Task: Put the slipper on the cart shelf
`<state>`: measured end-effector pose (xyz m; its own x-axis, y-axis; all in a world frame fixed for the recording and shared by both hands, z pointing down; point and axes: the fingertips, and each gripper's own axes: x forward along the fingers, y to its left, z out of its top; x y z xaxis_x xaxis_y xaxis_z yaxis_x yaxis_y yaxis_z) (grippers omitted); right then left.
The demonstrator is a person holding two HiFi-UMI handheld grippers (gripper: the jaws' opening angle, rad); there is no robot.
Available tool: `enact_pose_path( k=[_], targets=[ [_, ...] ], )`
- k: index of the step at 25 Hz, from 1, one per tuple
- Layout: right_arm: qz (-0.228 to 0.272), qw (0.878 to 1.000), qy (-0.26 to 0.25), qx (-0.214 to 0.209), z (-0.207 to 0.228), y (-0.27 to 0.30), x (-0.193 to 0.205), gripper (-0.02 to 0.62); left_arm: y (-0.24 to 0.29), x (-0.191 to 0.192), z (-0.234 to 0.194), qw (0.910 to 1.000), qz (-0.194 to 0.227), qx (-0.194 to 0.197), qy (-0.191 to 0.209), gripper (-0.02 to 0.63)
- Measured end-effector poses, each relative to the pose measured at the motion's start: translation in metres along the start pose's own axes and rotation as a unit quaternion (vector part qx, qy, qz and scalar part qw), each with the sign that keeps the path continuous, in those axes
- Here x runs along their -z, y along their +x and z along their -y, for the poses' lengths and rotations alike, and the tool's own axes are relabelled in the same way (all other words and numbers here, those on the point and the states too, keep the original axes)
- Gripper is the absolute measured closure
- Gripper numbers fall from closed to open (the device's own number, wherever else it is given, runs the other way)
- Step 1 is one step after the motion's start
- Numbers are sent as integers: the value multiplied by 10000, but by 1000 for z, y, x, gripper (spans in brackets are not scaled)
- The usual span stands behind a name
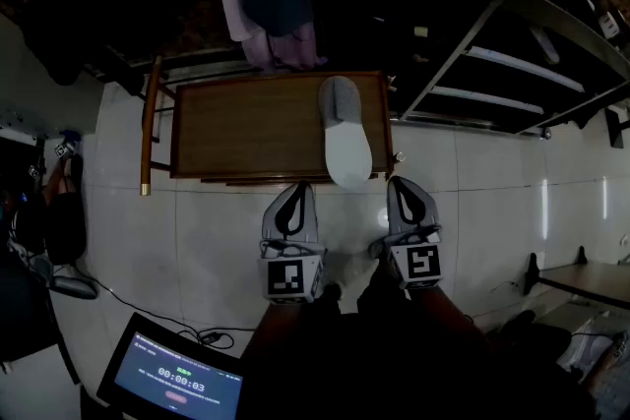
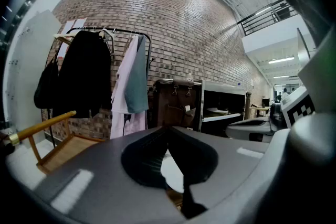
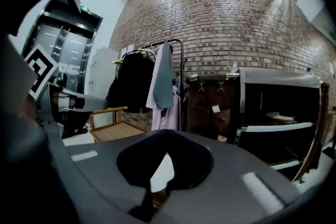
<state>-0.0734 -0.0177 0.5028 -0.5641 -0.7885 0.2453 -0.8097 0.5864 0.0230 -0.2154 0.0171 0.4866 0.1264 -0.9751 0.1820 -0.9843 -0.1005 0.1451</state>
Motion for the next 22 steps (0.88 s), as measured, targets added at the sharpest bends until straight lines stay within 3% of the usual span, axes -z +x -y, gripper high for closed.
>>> enact_pose_path(
  k=[5, 8, 11, 15, 18, 20, 22],
  targets=[
    [-177, 9997, 181, -60, -10, 0, 28, 594, 4, 9, 5, 9998, -76, 134, 114, 592],
    [-559, 9981, 227, 157, -7, -3, 58, 594, 4, 25, 4, 9998, -173, 99, 30, 592],
    [-985, 9926, 703, 50, -4, 5, 90, 579, 6, 40, -1, 9996, -277, 12, -29, 591],
    [-1436, 9755, 1660, -132, -7, 15, 127, 470, 2, 52, -7, 9991, -411, -118, -81, 592],
    [-1586, 9475, 2773, -142, -9, 25, 148, 436, -6, 61, -9, 9985, -502, -212, -91, 592],
    [-1684, 9111, 3761, -62, -10, 31, 168, 410, -14, 69, -8, 9978, -611, -244, -95, 591],
    [-1704, 8671, 4681, 14, -10, 38, 187, 406, -22, 75, -7, 9970, -724, -249, -89, 592]
  ],
)
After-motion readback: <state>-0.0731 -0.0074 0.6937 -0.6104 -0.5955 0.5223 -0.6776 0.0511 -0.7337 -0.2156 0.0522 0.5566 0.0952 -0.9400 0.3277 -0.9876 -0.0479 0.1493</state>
